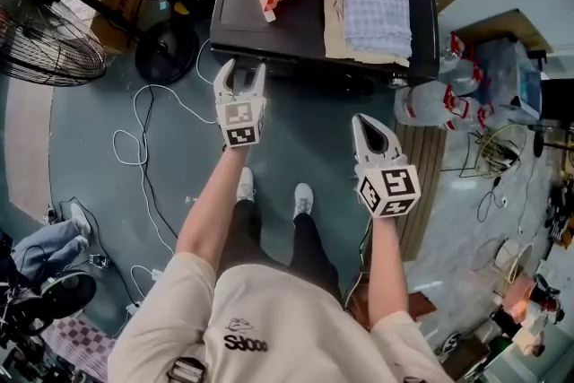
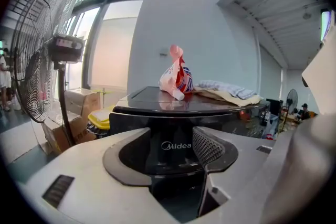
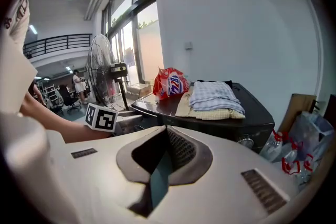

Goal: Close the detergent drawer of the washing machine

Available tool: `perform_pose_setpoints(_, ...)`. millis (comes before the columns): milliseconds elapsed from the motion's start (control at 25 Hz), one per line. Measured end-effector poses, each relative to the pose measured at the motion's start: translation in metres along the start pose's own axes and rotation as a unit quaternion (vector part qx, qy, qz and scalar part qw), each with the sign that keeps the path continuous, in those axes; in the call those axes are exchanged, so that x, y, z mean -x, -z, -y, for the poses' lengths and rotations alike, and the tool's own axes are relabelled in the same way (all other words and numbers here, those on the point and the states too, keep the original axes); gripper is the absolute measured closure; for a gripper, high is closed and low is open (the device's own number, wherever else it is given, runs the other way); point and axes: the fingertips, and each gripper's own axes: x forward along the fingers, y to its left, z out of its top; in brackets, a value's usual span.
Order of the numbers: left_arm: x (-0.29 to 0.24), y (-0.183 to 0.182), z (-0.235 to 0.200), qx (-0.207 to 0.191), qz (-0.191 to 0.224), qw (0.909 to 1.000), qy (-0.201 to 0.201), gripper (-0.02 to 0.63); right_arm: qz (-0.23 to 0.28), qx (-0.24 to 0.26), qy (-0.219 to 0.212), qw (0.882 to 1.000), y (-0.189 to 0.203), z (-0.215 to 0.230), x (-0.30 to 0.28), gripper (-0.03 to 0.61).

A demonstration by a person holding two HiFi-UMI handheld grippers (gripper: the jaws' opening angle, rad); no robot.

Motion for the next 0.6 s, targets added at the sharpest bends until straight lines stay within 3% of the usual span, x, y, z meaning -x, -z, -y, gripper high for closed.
perform_pose_setpoints(600, -0.019, -0.004, -0.002, 0.003, 0.001, 1.0000, 0.002, 0.347, -0.017, -0.025, 0.018, 0.999, 0.021, -0.002, -0.009, 0.572)
